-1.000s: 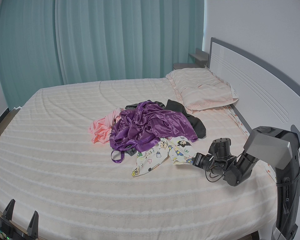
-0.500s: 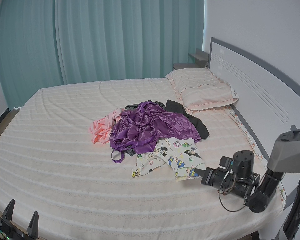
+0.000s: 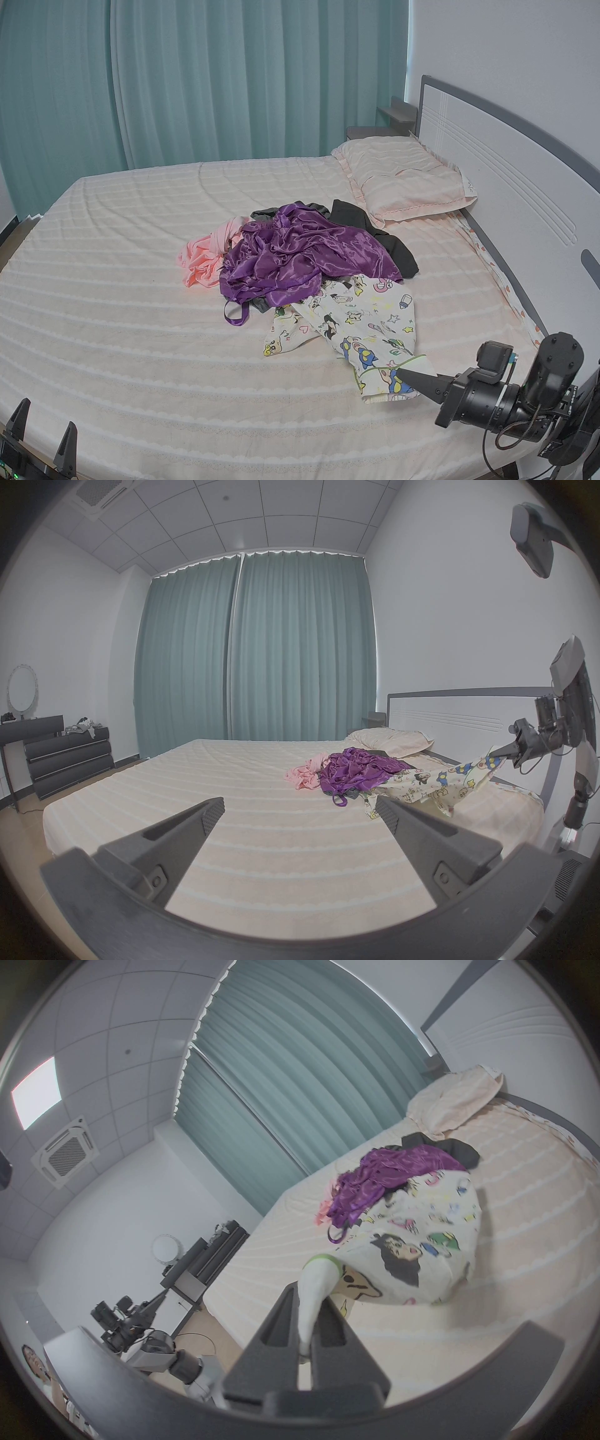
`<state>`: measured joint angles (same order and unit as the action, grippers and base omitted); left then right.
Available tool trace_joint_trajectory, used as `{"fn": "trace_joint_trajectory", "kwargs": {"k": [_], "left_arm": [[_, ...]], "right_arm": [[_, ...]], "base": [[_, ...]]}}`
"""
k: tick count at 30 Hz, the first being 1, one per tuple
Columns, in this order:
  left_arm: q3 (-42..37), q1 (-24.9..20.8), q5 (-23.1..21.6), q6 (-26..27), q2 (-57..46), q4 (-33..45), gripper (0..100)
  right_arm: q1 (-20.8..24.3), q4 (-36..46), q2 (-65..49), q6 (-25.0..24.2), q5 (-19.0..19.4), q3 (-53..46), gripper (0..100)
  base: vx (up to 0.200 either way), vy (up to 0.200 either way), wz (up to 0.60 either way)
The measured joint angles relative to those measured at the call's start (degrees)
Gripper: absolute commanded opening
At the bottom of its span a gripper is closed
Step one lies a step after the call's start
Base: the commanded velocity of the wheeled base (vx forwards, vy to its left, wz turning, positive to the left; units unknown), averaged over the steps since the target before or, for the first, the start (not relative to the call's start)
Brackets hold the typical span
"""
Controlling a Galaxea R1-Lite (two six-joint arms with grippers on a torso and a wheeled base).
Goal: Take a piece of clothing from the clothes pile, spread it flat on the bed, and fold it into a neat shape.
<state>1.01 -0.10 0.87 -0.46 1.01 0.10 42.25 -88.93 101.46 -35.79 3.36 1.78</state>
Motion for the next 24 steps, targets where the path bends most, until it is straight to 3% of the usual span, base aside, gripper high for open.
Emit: {"fn": "trace_joint_trajectory", "kwargs": {"k": [18,24], "left_arm": [[0.0,-0.09,-0.77,2.56,0.02,-0.28,100],[3.36,-0.41,-3.86,0.78,2.36,-3.35,100]], "right_arm": [[1.95,-0.05,-9.65,1.67,0.13,3.43,0],[2.23,-0.05,-10.95,1.58,0.24,3.6,0]], "base": [[0.0,0.0,0.0],[0.0,0.0,0.0]]}}
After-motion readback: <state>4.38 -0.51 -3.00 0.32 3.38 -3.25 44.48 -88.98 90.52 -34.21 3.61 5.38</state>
